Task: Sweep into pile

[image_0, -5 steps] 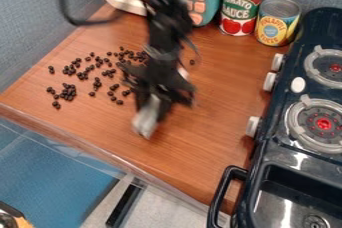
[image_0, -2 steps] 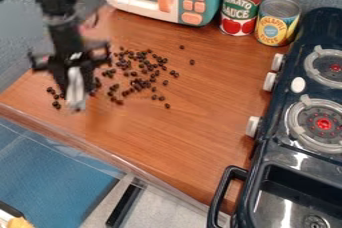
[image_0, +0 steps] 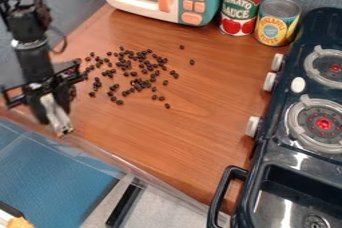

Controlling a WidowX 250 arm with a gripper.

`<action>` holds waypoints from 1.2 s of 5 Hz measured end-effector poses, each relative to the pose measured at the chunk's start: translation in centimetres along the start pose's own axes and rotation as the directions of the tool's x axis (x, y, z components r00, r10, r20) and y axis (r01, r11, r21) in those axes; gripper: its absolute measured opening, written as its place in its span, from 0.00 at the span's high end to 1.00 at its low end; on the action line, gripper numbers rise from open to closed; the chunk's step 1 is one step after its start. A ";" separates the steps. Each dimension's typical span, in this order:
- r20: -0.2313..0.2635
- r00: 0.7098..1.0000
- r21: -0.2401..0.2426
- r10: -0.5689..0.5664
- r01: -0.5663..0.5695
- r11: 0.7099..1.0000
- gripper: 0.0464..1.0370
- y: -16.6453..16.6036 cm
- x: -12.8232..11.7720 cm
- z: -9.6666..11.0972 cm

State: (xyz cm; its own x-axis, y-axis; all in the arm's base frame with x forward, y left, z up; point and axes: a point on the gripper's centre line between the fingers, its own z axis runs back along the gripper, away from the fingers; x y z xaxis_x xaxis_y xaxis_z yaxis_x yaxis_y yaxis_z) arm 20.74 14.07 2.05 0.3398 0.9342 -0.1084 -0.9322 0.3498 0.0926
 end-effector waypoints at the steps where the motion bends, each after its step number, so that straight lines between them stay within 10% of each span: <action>1: 0.016 0.997 -0.012 0.081 -0.081 0.997 0.65 0.3 -0.2 -0.1; 3: 0.046 0.995 -0.007 0.087 -0.086 0.996 0.65 -0.5 0.3 -0.5; 6: -0.093 0.966 0.022 0.242 -0.241 0.970 0.65 -3.5 0.8 -0.5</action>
State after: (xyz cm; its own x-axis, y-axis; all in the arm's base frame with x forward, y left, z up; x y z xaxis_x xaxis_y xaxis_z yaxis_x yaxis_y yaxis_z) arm 24.21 13.52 1.14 0.0910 0.9805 -0.1742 -0.9837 0.1158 0.1377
